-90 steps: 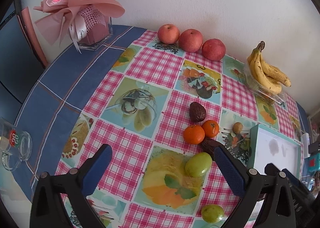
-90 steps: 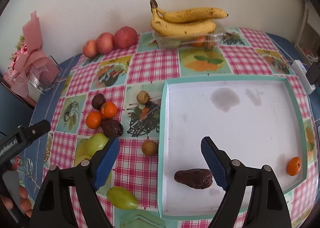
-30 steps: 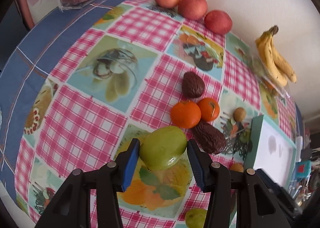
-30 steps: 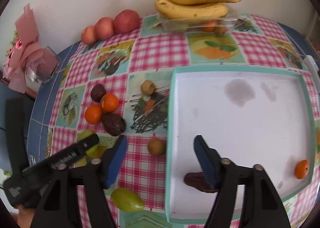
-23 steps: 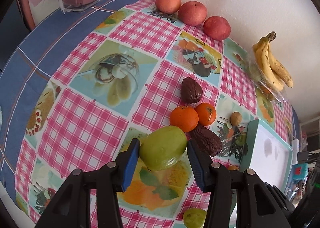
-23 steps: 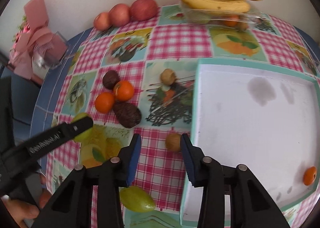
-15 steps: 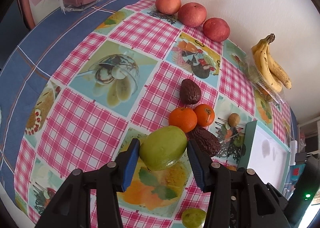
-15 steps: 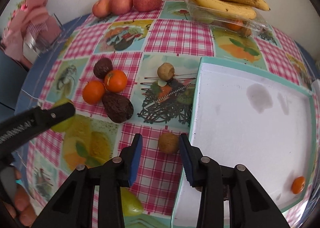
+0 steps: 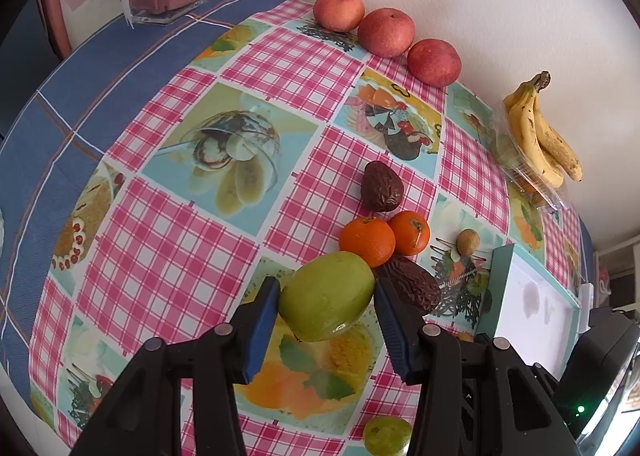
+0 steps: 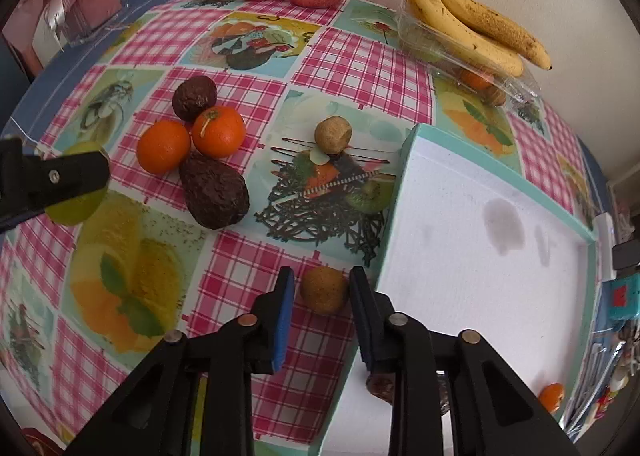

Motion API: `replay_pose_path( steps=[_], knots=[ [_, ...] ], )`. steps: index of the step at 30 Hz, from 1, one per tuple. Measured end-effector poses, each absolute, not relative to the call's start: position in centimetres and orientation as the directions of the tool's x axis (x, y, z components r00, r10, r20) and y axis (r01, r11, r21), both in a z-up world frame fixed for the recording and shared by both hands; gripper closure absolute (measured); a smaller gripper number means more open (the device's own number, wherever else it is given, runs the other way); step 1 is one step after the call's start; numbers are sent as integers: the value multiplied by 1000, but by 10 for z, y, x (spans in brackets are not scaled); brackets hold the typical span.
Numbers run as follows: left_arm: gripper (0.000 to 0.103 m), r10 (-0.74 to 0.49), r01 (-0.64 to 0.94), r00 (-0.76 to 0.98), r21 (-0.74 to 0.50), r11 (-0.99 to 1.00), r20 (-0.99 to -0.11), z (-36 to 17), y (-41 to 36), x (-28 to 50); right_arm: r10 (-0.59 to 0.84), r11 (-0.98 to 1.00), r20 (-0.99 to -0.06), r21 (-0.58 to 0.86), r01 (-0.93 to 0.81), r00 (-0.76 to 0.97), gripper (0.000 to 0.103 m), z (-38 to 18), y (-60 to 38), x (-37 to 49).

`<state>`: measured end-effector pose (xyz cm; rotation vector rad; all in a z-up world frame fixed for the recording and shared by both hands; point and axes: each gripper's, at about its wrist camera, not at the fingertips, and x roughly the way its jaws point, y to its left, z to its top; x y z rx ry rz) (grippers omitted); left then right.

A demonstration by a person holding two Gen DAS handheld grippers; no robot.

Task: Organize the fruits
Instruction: 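Carry the green mango with the left tool into the tray while the right tool carries the kiwi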

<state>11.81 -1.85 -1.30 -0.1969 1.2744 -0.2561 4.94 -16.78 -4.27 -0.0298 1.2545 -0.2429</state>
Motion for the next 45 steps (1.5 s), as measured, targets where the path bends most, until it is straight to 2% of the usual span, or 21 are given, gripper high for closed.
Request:
replay_pose_path(
  steps=[10, 15, 22, 28, 36, 45],
  knots=[
    [51, -296, 73, 278, -287, 955, -914, -11, -17, 117, -198, 974, -935, -155, 166, 293, 77, -42, -165, 49],
    [51, -296, 71, 294, -288, 955, -909, -5, -15, 116, -48, 980, -945, 17, 197, 323, 77, -36, -170, 47],
    [51, -295, 83, 327, -283, 955, -898, 7, -14, 114, -21, 979, -921, 60, 193, 390, 77, -7, -168, 45],
    [52, -296, 118, 343, -272, 955, -892, 17, -24, 109, -42, 971, -902, 65, 231, 430, 77, 14, -182, 35],
    [52, -310, 197, 336, -256, 946, -889, 23, -51, 99, -116, 927, -909, 45, 371, 400, 77, 17, -230, 15],
    [52, -368, 358, 291, -256, 898, -883, 29, -108, 70, -186, 848, -912, 40, 529, 366, 77, 22, -290, -21]
  ],
)
